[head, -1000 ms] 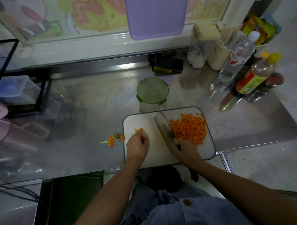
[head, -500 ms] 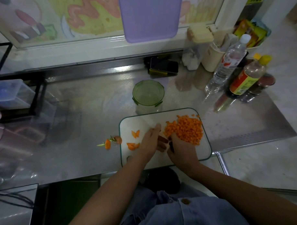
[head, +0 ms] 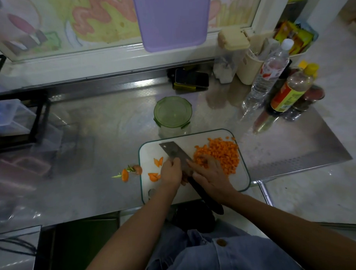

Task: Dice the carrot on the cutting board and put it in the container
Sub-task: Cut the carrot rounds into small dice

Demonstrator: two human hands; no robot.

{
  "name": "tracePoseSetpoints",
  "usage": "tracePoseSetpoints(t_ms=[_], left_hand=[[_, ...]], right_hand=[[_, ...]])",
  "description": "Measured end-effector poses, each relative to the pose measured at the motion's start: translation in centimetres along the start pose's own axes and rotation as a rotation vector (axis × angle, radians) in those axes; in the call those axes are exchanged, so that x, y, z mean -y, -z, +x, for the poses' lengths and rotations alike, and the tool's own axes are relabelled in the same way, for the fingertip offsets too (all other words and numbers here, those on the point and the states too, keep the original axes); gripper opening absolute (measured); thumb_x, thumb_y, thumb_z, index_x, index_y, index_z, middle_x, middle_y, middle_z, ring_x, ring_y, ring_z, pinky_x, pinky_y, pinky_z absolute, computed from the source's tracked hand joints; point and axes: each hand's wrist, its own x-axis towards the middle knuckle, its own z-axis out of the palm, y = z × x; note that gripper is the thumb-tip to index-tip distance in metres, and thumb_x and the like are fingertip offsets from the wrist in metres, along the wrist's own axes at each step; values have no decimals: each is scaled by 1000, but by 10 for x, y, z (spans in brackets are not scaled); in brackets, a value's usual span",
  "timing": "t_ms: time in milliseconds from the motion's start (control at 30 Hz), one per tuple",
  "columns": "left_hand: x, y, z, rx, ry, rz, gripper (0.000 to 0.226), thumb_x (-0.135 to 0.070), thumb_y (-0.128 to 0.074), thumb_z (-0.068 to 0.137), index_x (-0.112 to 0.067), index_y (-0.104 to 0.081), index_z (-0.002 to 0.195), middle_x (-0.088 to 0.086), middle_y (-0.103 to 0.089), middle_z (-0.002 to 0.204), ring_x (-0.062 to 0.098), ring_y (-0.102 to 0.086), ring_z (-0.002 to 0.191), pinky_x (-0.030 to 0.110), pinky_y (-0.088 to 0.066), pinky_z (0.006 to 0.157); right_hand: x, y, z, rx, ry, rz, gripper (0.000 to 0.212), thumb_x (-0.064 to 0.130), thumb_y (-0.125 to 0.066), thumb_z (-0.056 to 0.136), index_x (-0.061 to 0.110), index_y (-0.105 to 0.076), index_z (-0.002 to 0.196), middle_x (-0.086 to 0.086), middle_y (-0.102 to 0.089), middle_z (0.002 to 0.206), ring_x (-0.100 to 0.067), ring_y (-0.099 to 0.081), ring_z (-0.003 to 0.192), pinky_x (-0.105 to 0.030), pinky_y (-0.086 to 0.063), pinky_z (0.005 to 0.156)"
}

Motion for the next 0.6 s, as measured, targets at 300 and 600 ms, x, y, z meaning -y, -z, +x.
tracePoseSetpoints(t_ms=[300, 600], left_hand=[[-1, 3, 0, -20, 6, 50, 33, -19, -36, 99, -9, -40, 68, 10, -43, 56, 18, -42, 40, 20, -31, 34], [-1, 8, 9, -137, -9, 158, 34, -24, -38, 98, 1, -55, 82, 31, -60, 95, 43, -58, 90, 42, -46, 74]], right_hand=[[-11, 1, -1, 100, -222, -14, 92, 85, 11, 70, 45, -24, 145, 6, 6, 159, -28, -3, 144, -48, -5, 115], [0, 2, 2, 102, -149, -66, 88, 77, 6, 78, 33, -26, 148, 0, -11, 158, -23, -12, 140, -43, -11, 113]])
